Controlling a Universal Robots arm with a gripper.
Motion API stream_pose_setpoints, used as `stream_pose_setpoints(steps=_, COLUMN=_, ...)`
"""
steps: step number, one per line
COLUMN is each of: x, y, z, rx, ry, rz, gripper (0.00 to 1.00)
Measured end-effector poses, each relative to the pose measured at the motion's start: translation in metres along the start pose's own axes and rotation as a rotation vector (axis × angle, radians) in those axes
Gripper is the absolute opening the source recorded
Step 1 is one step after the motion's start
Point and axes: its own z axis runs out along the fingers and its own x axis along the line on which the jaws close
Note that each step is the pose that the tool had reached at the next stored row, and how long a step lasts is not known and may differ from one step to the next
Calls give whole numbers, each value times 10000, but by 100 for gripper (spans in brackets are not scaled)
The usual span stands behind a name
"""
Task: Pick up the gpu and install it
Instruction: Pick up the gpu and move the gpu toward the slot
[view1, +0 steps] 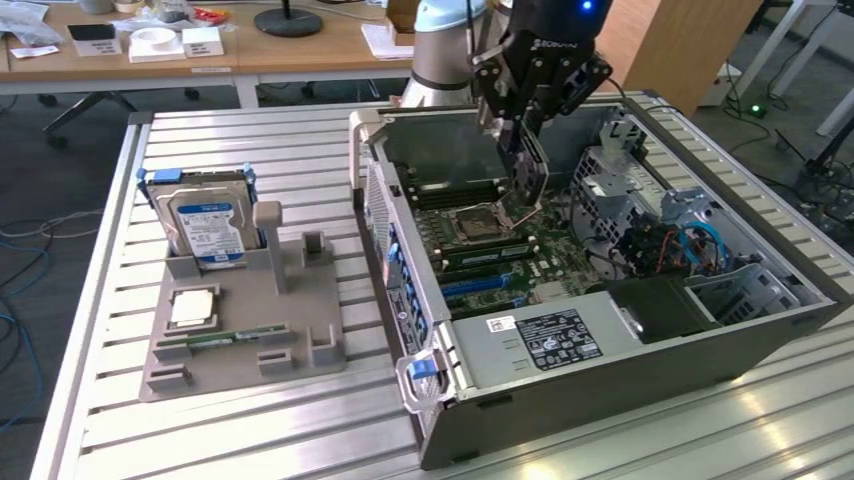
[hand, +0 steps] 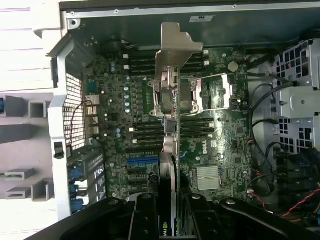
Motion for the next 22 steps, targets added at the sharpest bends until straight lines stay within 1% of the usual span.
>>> stream_pose_setpoints(steps=22, x=-452, y=40, z=13, rx=-1, ry=0, rz=1, gripper=26)
